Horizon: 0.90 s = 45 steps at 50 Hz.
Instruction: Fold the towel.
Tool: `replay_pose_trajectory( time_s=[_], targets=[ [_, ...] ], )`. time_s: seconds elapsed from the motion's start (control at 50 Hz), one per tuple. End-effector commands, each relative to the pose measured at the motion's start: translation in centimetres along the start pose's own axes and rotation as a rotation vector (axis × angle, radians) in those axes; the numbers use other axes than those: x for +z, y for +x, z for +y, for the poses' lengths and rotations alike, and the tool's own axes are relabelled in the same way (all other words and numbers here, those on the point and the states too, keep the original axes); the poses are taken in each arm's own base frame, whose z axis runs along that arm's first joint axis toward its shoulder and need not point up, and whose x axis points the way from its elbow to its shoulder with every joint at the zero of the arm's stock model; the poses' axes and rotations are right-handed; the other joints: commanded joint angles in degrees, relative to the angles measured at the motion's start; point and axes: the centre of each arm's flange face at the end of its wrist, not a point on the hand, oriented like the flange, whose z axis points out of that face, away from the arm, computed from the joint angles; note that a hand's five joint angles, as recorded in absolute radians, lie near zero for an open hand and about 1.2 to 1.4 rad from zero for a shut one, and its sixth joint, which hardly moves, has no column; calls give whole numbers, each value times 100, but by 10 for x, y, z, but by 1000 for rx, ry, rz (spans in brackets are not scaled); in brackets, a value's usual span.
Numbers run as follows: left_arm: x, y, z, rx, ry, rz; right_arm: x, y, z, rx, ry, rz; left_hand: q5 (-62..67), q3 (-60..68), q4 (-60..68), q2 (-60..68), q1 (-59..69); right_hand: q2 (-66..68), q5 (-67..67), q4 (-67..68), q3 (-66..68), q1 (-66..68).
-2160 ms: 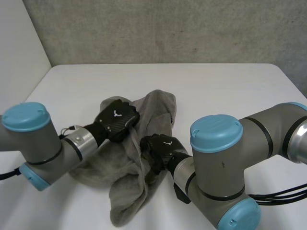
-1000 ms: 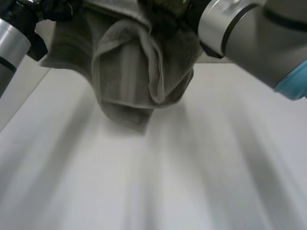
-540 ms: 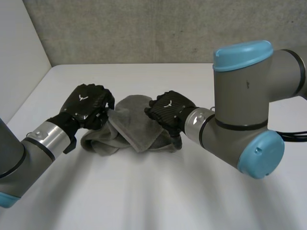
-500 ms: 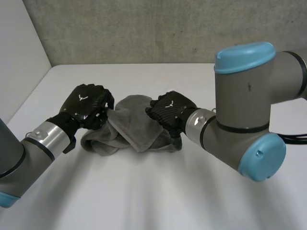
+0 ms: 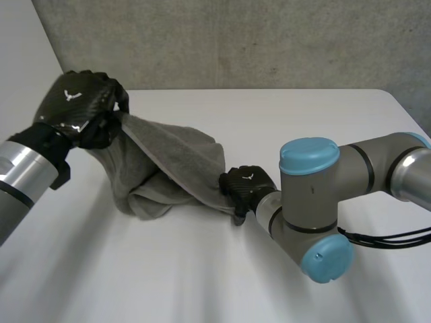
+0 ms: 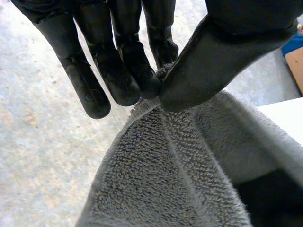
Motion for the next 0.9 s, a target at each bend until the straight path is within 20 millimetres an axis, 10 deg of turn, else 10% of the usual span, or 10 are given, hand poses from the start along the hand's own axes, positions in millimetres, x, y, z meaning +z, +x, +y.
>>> replay_pose_trajectory(
  time_s=[0.02, 0.34, 0.5, 0.54, 0.66, 0.76, 0.9],
  targets=[
    [-3, -6, -3, 2, -5, -23, 14, 2, -2, -2, 19, 6, 395, 322, 243, 300, 904, 307, 226, 248, 236, 307],
    [-6, -15, 7, -11, -38, -48, 22, 7, -17, -5, 63, 16, 395, 322, 243, 300, 904, 4523, 4442, 4464, 4452, 4523],
    [3, -35, -10, 34, 18, -96, -40, 58, -126, -5, 312, 132, 395, 322, 243, 300, 904, 4523, 4442, 4464, 4452, 4523],
    [10, -42, -29, 53, 70, -109, -85, 77, -182, -30, 465, 189, 395, 322, 243, 300, 904, 4523, 4442, 4464, 4452, 4523],
    [15, -47, -75, 48, 195, -113, -163, 98, -251, -121, 611, 267, 395, 322, 243, 300, 904, 4523, 4442, 4464, 4452, 4523],
    [9, -48, -133, 9, 342, -103, -188, 95, -265, -174, 576, 269, 395, 322, 243, 300, 904, 4523, 4442, 4464, 4452, 4523],
    [17, -51, -121, -26, 297, -95, -155, 98, -238, -242, 382, 248, 395, 322, 243, 300, 904, 4523, 4442, 4464, 4452, 4523]
  ],
)
